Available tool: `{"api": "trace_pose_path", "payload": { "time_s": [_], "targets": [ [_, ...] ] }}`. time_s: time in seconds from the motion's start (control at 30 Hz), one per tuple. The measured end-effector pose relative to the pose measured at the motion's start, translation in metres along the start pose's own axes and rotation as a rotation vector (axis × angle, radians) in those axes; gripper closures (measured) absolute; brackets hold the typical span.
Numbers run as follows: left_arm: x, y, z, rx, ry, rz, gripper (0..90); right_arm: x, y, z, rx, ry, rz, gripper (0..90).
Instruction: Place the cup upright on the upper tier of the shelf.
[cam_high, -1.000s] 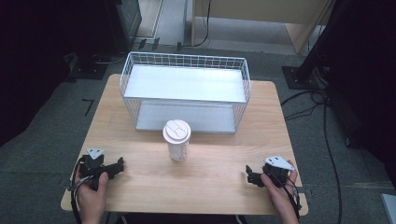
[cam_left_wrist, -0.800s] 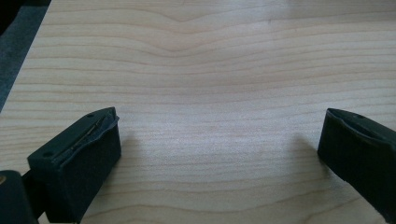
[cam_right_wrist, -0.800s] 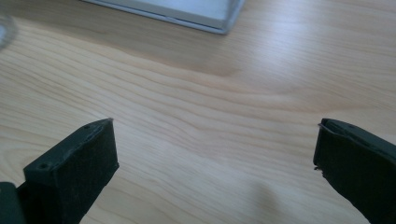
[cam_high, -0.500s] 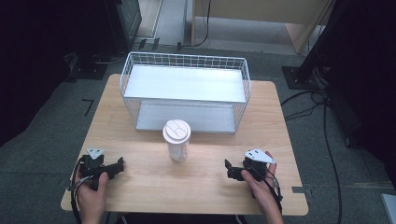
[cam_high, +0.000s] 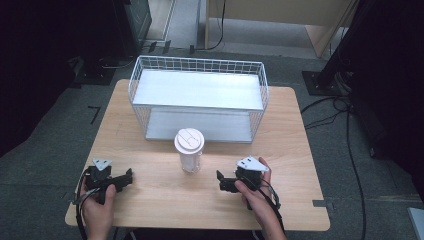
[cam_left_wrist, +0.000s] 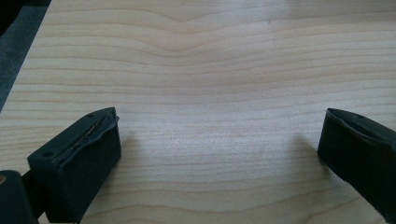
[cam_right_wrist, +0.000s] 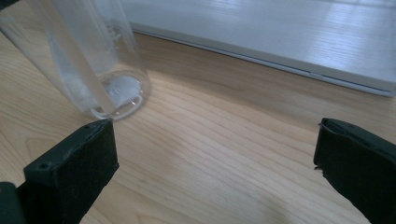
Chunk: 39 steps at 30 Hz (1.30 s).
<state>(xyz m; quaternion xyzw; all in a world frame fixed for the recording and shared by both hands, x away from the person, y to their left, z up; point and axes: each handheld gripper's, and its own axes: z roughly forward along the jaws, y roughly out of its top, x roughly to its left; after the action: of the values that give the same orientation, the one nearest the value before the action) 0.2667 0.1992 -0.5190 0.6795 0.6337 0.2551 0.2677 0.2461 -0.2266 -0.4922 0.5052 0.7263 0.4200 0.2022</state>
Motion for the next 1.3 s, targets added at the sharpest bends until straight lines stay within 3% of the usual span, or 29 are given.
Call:
{"api": "trace_pose_path", "payload": {
  "time_s": [0.3, 0.53, 0.63, 0.67, 0.77, 0.83, 0.93, 1.23, 1.3],
  "targets": [
    [0.0, 0.0, 0.0, 0.001, -0.001, 0.0, 0.0, 0.027, 0.012, 0.014, -0.028, 0.041, -0.016, 0.0],
    [0.0, 0.0, 0.0, 0.001, 0.0, 0.001, 0.0, 0.042, 0.019, 0.024, -0.023, 0.036, -0.033, 0.0],
    [0.0, 0.0, 0.0, 0.001, 0.0, 0.001, 0.0, 0.05, 0.021, 0.027, -0.022, 0.06, -0.038, 0.0],
    [0.0, 0.0, 0.0, 0.001, 0.0, 0.001, 0.0, 0.055, 0.024, 0.029, -0.01, 0.103, -0.028, 1.4],
    [0.0, 0.0, 0.0, 0.001, 0.0, 0.001, 0.0, 0.062, 0.028, 0.032, -0.025, 0.122, -0.024, 2.7],
    [0.0, 0.0, 0.0, 0.001, 0.0, 0.001, 0.0, 0.064, 0.03, 0.032, -0.03, 0.121, -0.026, 3.6],
    [0.0, 0.0, 0.0, 0.001, 0.0, 0.001, 0.0, 0.075, 0.037, 0.037, -0.086, 0.084, -0.025, 8.9],
    [0.0, 0.0, 0.0, 0.001, 0.0, 0.001, 0.0, 0.094, 0.049, 0.043, -0.168, 0.08, -0.002, 9.1],
    [0.0, 0.0, 0.0, 0.001, 0.0, 0.001, 0.0, 0.1, 0.051, 0.05, -0.175, 0.055, 0.004, 8.4]
  ]
}}
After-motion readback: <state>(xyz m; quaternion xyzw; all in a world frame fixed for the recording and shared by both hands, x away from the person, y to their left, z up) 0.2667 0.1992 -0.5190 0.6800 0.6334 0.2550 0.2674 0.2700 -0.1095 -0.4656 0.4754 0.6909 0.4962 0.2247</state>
